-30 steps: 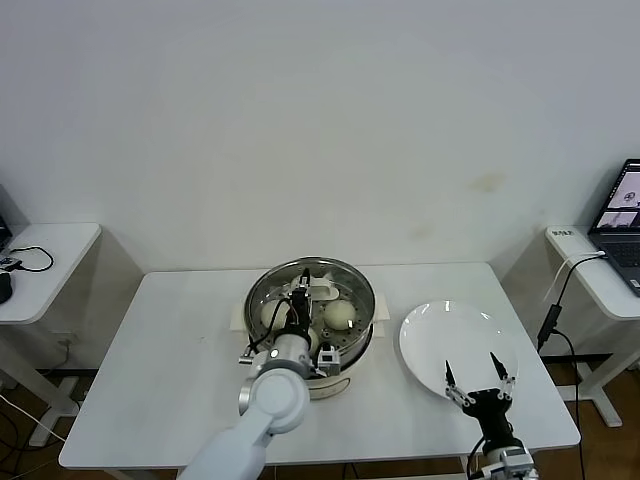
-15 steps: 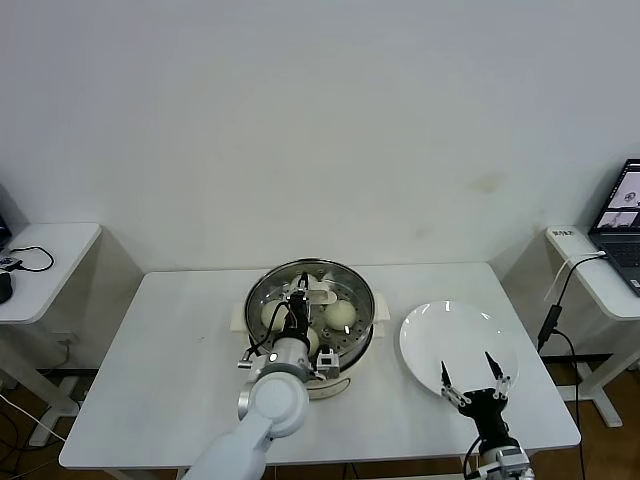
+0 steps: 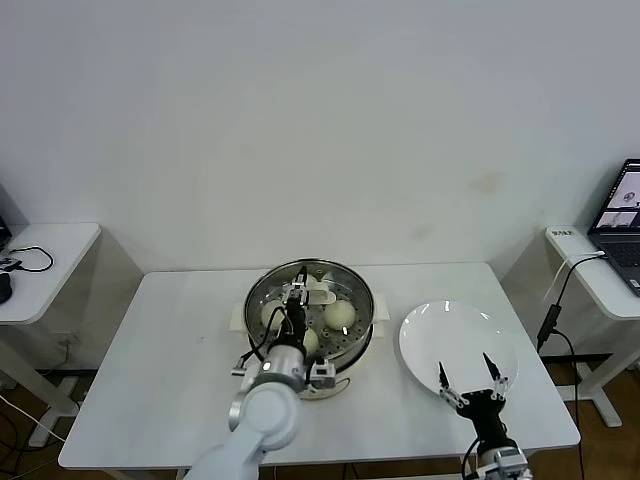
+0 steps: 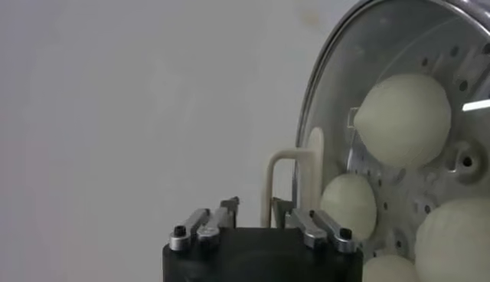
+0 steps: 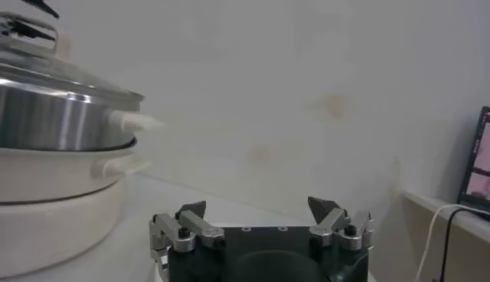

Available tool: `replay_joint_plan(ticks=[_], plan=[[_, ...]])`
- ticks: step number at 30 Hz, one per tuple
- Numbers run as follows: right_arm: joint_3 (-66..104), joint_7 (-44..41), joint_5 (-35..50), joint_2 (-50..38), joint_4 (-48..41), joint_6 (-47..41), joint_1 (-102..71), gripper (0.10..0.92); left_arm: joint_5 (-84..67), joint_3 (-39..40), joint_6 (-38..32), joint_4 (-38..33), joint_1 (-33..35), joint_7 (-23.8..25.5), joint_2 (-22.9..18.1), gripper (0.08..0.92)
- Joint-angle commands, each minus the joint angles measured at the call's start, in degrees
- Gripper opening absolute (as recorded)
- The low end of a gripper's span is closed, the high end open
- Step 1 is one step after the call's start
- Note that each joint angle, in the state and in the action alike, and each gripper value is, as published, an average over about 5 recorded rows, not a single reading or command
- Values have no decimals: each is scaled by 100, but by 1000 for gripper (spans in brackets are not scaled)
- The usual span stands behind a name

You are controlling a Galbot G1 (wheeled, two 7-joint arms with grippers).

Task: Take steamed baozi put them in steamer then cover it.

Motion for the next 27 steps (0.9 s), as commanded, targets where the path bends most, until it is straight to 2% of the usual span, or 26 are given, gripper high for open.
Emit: replay_joint_plan(ticks=[1, 6, 10, 12, 16, 18, 22, 27], plan=[[4, 3, 6, -33, 13, 15, -47, 823, -479, -329, -414, -1392, 1026, -379, 710, 601], [-40, 6, 9, -52, 17, 18, -86, 823, -1400, -726, -915, -2170, 1936, -770, 1037, 739], [-64, 2, 24, -46, 33, 10, -107, 823, -2615, -1159, -1410, -2495, 2811, -1491, 1116, 813], [-76, 1, 47, -60, 48, 10, -124, 823, -3848, -1693, -1943, -2452, 3183, -1895, 1011, 819], [-96, -10, 88, -112, 123, 6, -196, 823, -6843, -3038, -3547, -1953, 3709, -2511, 775, 822], [-104, -11, 109, -151, 180, 8, -262, 823, -7770, -3526, -3921, -1790, 3949, -2794, 654, 823], [-183, 3, 232, -384, 270, 34, -499, 823, -9227, -4083, -3871, -1802, 4509, -3139, 537, 823], [-351, 5, 454, -692, 370, 6, -785, 823, -9500, -4297, -3768, -1669, 4994, -3268, 333, 823]])
